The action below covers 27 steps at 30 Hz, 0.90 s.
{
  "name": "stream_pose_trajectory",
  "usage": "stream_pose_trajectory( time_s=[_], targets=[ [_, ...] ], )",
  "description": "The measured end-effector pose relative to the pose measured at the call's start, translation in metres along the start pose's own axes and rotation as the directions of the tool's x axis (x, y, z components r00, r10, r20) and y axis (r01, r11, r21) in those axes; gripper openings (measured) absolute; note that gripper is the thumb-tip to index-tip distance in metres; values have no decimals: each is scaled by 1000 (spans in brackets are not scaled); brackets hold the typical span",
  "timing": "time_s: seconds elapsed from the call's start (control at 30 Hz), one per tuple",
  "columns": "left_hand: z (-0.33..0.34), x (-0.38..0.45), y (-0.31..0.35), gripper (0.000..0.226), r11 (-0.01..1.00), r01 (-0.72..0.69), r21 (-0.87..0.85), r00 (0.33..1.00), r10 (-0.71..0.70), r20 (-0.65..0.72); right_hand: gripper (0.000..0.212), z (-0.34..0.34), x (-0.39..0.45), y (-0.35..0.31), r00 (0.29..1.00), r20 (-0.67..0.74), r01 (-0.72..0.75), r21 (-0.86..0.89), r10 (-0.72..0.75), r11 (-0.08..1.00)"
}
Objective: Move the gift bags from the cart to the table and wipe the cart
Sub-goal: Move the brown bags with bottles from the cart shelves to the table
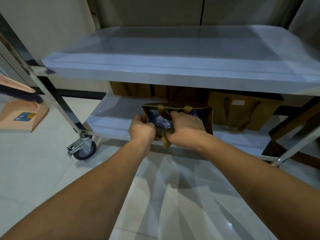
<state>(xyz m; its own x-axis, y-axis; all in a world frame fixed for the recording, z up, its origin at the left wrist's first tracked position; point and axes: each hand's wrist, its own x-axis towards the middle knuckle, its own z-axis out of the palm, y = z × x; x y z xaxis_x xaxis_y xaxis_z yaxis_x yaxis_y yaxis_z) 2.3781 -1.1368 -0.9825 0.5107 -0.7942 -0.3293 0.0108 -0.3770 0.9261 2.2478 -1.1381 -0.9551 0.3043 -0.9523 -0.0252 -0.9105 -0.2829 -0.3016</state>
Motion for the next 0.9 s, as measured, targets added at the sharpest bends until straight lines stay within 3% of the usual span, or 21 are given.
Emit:
stream_pose_trajectory(
  time_s=[0.2, 0.27, 0.43, 0.53, 0.73, 0.83, 0.9],
  targets=[
    [-4, 8, -10, 25, 998, 37, -49, 998, -39, -39, 13, 1, -18, -6, 989, -97, 112, -42, -116, 993],
    [-6, 4, -17, 19, 998, 50, -36, 997, -52, -54, 19, 6, -32, -7, 986, -109, 123, -46, -127, 991],
    [-22, -41, -48, 16, 982, 171, 77, 982, -164, -94, 32, 29, -86, -21, 995, 13, 102, -19, -101, 995],
    [-37, -81, -42, 15, 953, 191, 234, 981, -176, -83, 30, 16, -119, -30, 997, 73, 0, 60, -4, 998],
    [-79, -142, 41, 11, 699, 200, 686, 949, -313, 41, 6, -106, -137, -58, 997, 32, -74, 108, 71, 991],
    [-92, -185, 108, 19, 538, 83, 839, 915, -375, 150, 5, -179, -135, -63, 968, 212, -151, 61, 135, 987],
    [-99, -214, 147, 23, 429, -10, 903, 889, -410, 205, 19, -217, -153, -67, 936, 305, -209, 81, 176, 974]
  ],
)
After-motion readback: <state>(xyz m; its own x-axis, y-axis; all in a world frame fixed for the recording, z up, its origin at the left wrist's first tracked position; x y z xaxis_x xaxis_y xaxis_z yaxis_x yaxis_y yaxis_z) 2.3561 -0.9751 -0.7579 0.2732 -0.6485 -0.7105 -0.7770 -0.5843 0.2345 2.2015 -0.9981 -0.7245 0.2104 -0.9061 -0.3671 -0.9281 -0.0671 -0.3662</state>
